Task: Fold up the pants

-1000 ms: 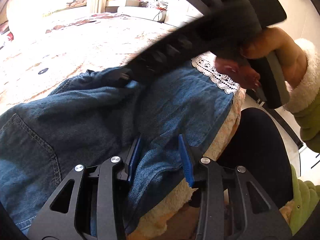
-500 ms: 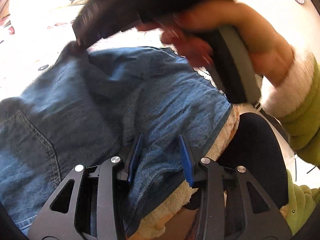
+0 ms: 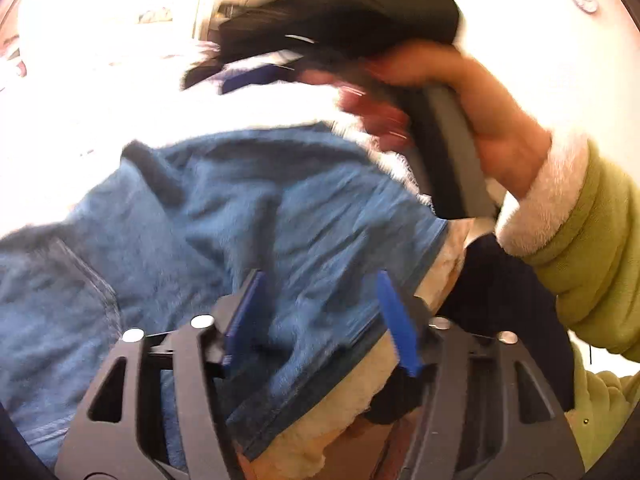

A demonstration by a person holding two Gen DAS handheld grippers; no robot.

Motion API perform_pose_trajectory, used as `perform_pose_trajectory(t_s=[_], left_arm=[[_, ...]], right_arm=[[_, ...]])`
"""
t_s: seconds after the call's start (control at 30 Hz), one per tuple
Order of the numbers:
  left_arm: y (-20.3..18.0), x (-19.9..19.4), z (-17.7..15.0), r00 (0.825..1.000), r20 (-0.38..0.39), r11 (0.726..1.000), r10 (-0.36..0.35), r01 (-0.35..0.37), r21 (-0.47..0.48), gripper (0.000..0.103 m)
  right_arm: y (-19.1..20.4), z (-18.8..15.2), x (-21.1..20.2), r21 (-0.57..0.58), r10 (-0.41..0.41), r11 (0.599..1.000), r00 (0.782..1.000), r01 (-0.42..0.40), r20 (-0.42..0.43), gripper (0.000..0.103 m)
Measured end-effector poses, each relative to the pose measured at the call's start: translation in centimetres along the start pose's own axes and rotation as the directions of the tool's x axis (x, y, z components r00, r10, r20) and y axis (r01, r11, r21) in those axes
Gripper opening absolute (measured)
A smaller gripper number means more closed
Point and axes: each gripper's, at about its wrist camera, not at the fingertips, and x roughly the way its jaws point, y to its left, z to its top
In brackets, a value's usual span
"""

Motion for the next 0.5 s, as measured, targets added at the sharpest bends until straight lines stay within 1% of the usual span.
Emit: perform_pose_trajectory(t_s=[0.03, 0.07, 0.1, 0.13, 0.2, 0.23, 0.27, 0.33, 0.37, 0.43, 0.47, 0.5], left_arm=[[0.1, -0.5, 0.4, 1.0, 0.02, 1.0, 0.003, -0.002, -0.006, 0.053], [0.3, -1.1, 0.9, 0.999, 0.041, 1.0, 0.007, -0.006, -0.022, 0.053], [0.6, -1.6, 1.5, 0.998, 0.059, 0.999, 0.015, -0.013, -0.039, 0.054], [1.1, -2.2, 2.5, 0.996, 0.076, 0.998, 0.036, -0.032, -0.057, 0.058], [2.4, -2.6, 4.2, 0.992, 0.073, 0.992, 0.101, -0.094, -0.089, 0.061], [3.2, -2.4, 5.1, 0.988, 0.047, 0.984, 0.149, -0.144, -0.107, 0.061], [4.3, -1.8, 6.3, 0.981, 0.014, 0.974, 0.195, -0.191, -0.124, 0.061], [6.5, -0.8, 8.0, 0.966, -0.035, 0.951, 0.257, -0.26, -0.169, 0.061], [8.1, -0.1, 8.6, 0.958, -0.077, 0.937, 0.275, -0.285, -0.204, 0.061], [10.9, 1.7, 9.2, 0.936, -0.161, 0.9, 0.312, -0.345, -0.266, 0.061], [12.0, 2.3, 9.1, 0.929, -0.185, 0.888, 0.321, -0.363, -0.284, 0.06], [12.9, 2.9, 8.9, 0.921, -0.2, 0.876, 0.334, -0.382, -0.294, 0.058]], right_arm=[[-1.5, -0.3, -1.9, 0.034, -0.029, 0.999, 0.999, 0.028, 0.023, 0.046], [-3.7, -0.8, -3.8, 0.072, -0.086, 0.994, 0.996, 0.084, 0.033, 0.047], [-5.4, -1.1, -4.8, 0.094, -0.128, 0.988, 0.991, 0.125, 0.028, 0.048], [-7.5, -1.7, -5.8, 0.111, -0.166, 0.98, 0.986, 0.164, 0.01, 0.049], [-10.5, -2.9, -6.6, 0.149, -0.221, 0.963, 0.975, 0.223, -0.029, 0.051], [-12.0, -3.4, -6.7, 0.171, -0.232, 0.956, 0.971, 0.238, -0.054, 0.051], [-12.6, -3.9, -6.6, 0.181, -0.231, 0.954, 0.971, 0.238, -0.059, 0.051], [-13.7, -4.2, -6.0, 0.186, -0.23, 0.953, 0.971, 0.238, -0.063, 0.05], [-13.9, -4.3, -5.4, 0.184, -0.221, 0.956, 0.973, 0.23, -0.07, 0.05], [-14.5, -4.4, -3.9, 0.182, -0.226, 0.954, 0.97, 0.239, -0.087, 0.05], [-14.8, -4.5, -3.1, 0.18, -0.223, 0.954, 0.97, 0.238, -0.099, 0.049], [-14.9, -4.7, -2.4, 0.176, -0.239, 0.951, 0.965, 0.255, -0.108, 0.045]])
